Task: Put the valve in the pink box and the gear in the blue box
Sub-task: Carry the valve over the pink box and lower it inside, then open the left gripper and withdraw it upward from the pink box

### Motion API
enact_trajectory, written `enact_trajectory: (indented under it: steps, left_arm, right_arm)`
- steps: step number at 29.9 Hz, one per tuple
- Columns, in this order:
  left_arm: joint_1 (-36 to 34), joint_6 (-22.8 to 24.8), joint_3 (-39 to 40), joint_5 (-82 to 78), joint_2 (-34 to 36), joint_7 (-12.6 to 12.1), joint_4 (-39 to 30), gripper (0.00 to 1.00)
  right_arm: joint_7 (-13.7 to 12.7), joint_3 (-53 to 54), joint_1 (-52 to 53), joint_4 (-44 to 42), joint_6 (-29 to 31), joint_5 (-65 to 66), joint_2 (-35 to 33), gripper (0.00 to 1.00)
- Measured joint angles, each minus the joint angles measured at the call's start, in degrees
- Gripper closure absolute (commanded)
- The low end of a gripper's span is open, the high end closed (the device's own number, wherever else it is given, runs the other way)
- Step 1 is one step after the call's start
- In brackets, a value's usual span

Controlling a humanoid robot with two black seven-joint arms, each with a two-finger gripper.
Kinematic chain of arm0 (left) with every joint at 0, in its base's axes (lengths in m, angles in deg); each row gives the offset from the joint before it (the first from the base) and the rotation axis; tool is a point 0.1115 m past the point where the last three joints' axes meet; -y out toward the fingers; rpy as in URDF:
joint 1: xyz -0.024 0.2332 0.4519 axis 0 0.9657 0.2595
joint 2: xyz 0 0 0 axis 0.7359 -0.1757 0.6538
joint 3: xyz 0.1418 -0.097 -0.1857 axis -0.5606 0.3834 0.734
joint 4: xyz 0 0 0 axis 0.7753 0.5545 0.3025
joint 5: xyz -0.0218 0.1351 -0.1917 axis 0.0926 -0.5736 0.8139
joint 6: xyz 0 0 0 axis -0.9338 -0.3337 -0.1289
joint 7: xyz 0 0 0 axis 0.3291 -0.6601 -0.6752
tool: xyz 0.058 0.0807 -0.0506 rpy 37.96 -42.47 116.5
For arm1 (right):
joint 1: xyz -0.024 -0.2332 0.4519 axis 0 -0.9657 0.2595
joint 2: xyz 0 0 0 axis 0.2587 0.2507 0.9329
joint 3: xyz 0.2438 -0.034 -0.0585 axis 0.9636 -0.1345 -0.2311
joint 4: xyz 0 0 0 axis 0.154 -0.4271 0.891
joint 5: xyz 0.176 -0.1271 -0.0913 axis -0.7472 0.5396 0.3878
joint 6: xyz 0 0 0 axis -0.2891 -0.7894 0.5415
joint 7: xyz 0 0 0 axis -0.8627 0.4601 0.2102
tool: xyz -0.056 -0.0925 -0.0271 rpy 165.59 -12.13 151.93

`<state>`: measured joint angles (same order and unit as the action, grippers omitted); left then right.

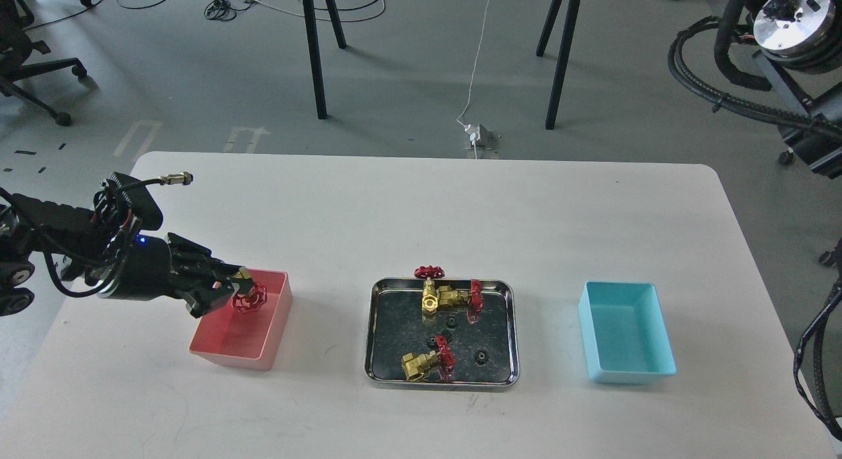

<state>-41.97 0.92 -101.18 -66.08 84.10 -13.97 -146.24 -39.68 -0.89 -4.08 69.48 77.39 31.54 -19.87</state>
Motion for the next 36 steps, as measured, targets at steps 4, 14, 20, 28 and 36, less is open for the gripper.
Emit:
enact_trajectory:
  steps: [4,14,20,28,36]
  left_arm:
    - [2.26,-0.07,1.53,0.0,-0.57,0.0,1.56,0.87]
    - [7.44,-0.07,4.26,-0.09,-1.82,0.0,4.23,0.87]
    - [10.01,-0.37,4.81,-0.05,-3.42,0.0,7.85,0.84]
    - [11.58,-0.64,5.81,0.03,-4.24,0.0,8.26,0.67]
    - [11.8,-0.66,6.01,0.07,-4.3,0.0,8.28,0.44]
  right_arm:
    - [0.0,0.01,-0.15,0.01,-0.02,0.0,-0.03,0.0]
    - [0.0,0.08,-0.8,0.01,-0.04,0.0,-0.12,0.0]
    - [0.0,0.24,-1.43,0.01,-0.04,0.0,-0.21,0.0]
    - [0.0,0.35,-1.62,0.01,-0.02,0.0,-0.25,0.0]
    - [0.0,0.43,-1.92,0.09,-0.02,0.0,-0.29,0.0]
